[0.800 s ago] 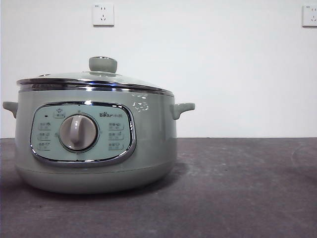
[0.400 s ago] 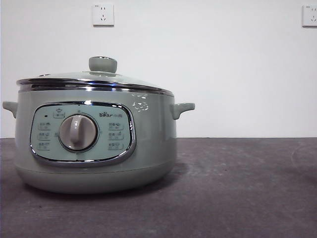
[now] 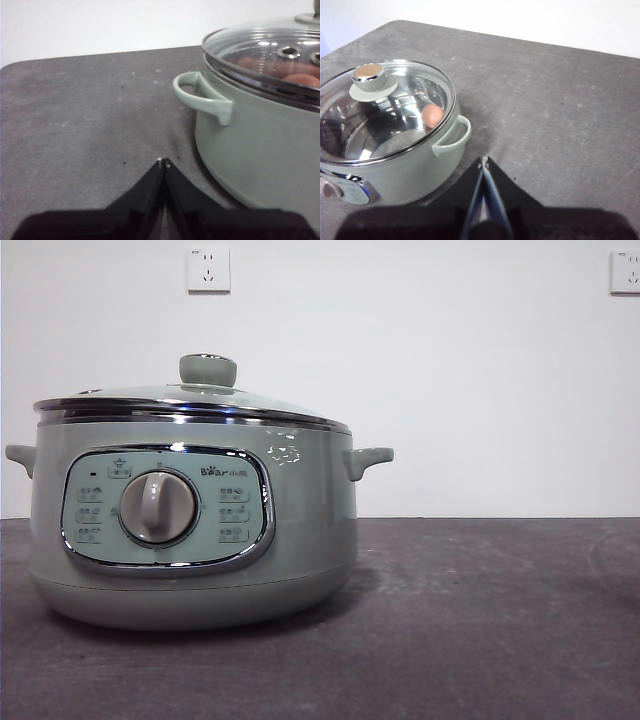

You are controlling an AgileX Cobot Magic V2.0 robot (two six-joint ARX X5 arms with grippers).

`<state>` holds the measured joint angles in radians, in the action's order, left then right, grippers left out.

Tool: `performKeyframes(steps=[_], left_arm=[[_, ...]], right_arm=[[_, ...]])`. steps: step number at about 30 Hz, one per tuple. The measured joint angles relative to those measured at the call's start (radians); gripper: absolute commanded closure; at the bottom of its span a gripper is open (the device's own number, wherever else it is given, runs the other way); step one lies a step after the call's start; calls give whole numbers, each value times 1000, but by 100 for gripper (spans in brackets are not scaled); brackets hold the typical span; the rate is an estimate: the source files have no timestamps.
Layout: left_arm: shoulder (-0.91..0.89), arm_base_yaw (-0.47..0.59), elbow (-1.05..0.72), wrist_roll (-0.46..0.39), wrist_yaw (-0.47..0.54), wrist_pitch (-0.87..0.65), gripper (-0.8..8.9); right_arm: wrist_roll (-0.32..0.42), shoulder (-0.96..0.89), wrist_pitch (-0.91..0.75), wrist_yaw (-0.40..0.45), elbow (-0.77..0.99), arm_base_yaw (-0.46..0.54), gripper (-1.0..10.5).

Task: Pick up the egg,open the lid,put the egg in the pot,close the lid

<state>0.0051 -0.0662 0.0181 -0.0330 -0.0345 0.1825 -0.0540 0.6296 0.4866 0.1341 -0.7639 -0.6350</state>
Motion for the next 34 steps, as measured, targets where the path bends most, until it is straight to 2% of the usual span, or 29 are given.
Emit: performKeyframes(steps=[9,34], left_arm=[[0,51,0,0,-5,0,817],[0,51,0,0,1,0,817]], right_arm=[[0,0,0,0,0,0,945],[1,0,0,0,0,0,945]])
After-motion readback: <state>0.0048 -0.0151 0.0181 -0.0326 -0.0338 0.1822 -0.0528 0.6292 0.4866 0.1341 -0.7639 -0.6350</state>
